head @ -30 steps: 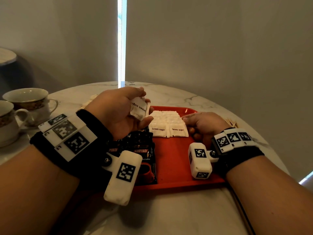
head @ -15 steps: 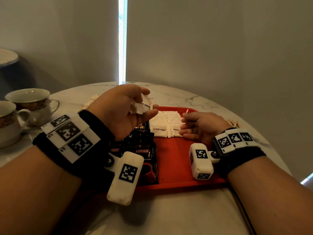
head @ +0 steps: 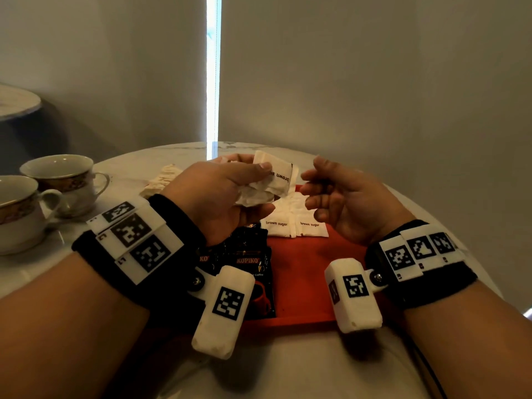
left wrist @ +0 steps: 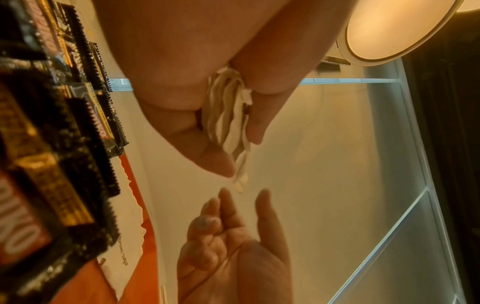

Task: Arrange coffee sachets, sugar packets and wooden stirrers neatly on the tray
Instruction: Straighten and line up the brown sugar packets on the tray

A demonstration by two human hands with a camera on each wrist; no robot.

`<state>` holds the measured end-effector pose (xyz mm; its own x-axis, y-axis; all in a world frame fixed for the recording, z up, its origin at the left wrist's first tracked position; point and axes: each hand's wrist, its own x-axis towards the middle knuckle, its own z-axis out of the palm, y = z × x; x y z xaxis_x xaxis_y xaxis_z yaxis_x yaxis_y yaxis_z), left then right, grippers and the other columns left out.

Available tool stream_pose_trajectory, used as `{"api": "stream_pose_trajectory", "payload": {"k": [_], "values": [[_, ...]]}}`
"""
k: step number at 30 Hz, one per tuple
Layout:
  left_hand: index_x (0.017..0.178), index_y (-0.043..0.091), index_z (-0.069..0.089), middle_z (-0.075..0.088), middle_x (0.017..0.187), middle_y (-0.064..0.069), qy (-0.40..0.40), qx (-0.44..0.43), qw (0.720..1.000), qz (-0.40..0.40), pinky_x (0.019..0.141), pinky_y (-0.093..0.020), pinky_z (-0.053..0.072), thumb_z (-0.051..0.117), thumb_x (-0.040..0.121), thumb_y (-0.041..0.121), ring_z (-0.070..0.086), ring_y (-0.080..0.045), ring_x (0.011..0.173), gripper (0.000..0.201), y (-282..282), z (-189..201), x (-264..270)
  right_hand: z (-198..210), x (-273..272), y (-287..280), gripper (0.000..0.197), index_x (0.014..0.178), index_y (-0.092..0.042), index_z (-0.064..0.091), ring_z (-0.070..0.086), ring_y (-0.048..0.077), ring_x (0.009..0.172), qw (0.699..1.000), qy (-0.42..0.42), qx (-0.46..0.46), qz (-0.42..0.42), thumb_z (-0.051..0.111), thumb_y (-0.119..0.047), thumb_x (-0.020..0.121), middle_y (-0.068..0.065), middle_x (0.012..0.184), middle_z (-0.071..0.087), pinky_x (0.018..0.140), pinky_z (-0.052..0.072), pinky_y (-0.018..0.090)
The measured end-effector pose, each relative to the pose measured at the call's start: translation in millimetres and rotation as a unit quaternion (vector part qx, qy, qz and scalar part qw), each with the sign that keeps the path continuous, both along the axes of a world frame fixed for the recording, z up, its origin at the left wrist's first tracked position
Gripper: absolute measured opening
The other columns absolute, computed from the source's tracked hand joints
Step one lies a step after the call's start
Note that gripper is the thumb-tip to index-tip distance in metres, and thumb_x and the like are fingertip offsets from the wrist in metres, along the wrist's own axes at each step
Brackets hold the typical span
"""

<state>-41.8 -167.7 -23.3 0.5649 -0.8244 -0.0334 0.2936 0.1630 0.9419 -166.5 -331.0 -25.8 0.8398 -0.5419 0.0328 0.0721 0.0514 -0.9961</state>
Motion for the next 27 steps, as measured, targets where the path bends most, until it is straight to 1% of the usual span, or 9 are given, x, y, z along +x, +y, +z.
{"api": "stream_pose_trajectory", "payload": {"k": [3, 5, 8, 9, 12, 13, 17, 22, 27], "values": [[0.115, 0.010, 0.063, 0.074, 0.109, -0.014, -0.007, -0.007, 1.000, 0.003, 0.060, -0.030, 0.058, 0.066, 0.089, 0.016, 0.072, -0.024, 0.088, 0.027, -1, 0, 0, 0, 2, 12, 0.036, 0.101, -0.005, 0.065, 0.060, 0.017, 0.061, 0.999, -0.019, -0.030, 0.038, 0.075, -0.031, 0.078, 0.009, 0.082, 0.066, 0.050, 0.038, 0.026], [0.120, 0.008, 0.062, 0.073, 0.110, -0.015, -0.008, -0.016, 1.000, 0.007, 0.059, -0.029, 0.058, 0.065, 0.090, 0.016, 0.072, -0.024, 0.087, 0.031, -1, 0, 0, 0, 4, 17, 0.031, 0.099, -0.005, 0.065, 0.059, 0.018, 0.062, 0.998, -0.017, -0.053, 0.036, 0.077, -0.022, 0.076, 0.006, 0.078, 0.067, 0.052, 0.035, 0.028], [0.124, 0.007, 0.061, 0.072, 0.114, -0.016, -0.012, -0.019, 1.000, 0.006, 0.060, -0.029, 0.058, 0.066, 0.087, 0.018, 0.072, -0.024, 0.089, 0.038, -1, 0, -1, 0, 5, 21, 0.039, 0.102, -0.001, 0.066, 0.059, 0.017, 0.060, 0.998, -0.016, -0.063, 0.019, 0.072, -0.019, 0.068, 0.006, 0.075, 0.068, 0.053, 0.035, 0.029], [0.123, 0.007, 0.061, 0.072, 0.113, -0.016, -0.012, -0.018, 1.000, 0.007, 0.059, -0.029, 0.057, 0.066, 0.088, 0.018, 0.071, -0.024, 0.089, 0.037, -1, 0, -1, -1, 6, 21, 0.034, 0.100, -0.001, 0.066, 0.059, 0.017, 0.060, 0.998, -0.018, -0.062, 0.014, 0.072, -0.017, 0.070, 0.006, 0.075, 0.068, 0.053, 0.035, 0.029], [0.117, 0.010, 0.062, 0.072, 0.108, -0.013, -0.006, -0.016, 1.000, 0.005, 0.058, -0.029, 0.057, 0.064, 0.091, 0.018, 0.069, -0.024, 0.089, 0.027, -1, 0, 0, 0, 6, 21, 0.005, 0.089, -0.006, 0.065, 0.060, 0.018, 0.059, 0.999, -0.026, -0.044, -0.005, 0.066, -0.004, 0.085, 0.006, 0.073, 0.067, 0.052, 0.038, 0.028], [0.115, 0.010, 0.062, 0.072, 0.106, -0.012, -0.005, -0.015, 1.000, 0.005, 0.058, -0.029, 0.057, 0.064, 0.092, 0.017, 0.069, -0.024, 0.089, 0.025, -1, 0, 0, 0, 7, 21, 0.004, 0.089, -0.007, 0.064, 0.060, 0.018, 0.059, 0.999, -0.030, -0.037, -0.006, 0.064, -0.003, 0.087, 0.006, 0.073, 0.067, 0.051, 0.039, 0.028], [0.111, 0.012, 0.062, 0.072, 0.102, -0.011, -0.003, -0.012, 1.000, 0.001, 0.056, -0.029, 0.057, 0.063, 0.093, 0.017, 0.071, -0.022, 0.083, 0.019, -1, 0, 0, -1, 7, 21, 0.005, 0.093, -0.006, 0.061, 0.065, 0.021, 0.065, 0.999, -0.038, -0.022, 0.006, 0.059, -0.002, 0.091, 0.008, 0.079, 0.068, 0.051, 0.045, 0.027], [0.114, 0.012, 0.062, 0.072, 0.109, -0.014, 0.002, -0.002, 1.000, 0.007, 0.055, -0.031, 0.057, 0.065, 0.092, 0.018, 0.072, -0.025, 0.087, 0.023, 0, 1, 0, -1, 8, 21, 0.007, 0.098, -0.006, 0.059, 0.069, 0.022, 0.070, 0.999, -0.043, -0.006, 0.012, 0.055, -0.002, 0.094, 0.011, 0.086, 0.072, 0.054, 0.049, 0.027], [0.117, 0.015, 0.066, 0.070, 0.116, -0.016, 0.011, 0.012, 1.000, 0.017, 0.064, -0.039, 0.062, 0.058, 0.099, 0.015, 0.071, -0.031, 0.100, 0.020, 2, 3, 0, 0, 7, 20, 0.014, 0.108, -0.005, 0.055, 0.070, 0.024, 0.079, 0.997, -0.074, 0.026, 0.005, 0.049, -0.005, 0.096, 0.020, 0.104, 0.069, 0.060, 0.051, 0.029]]}}
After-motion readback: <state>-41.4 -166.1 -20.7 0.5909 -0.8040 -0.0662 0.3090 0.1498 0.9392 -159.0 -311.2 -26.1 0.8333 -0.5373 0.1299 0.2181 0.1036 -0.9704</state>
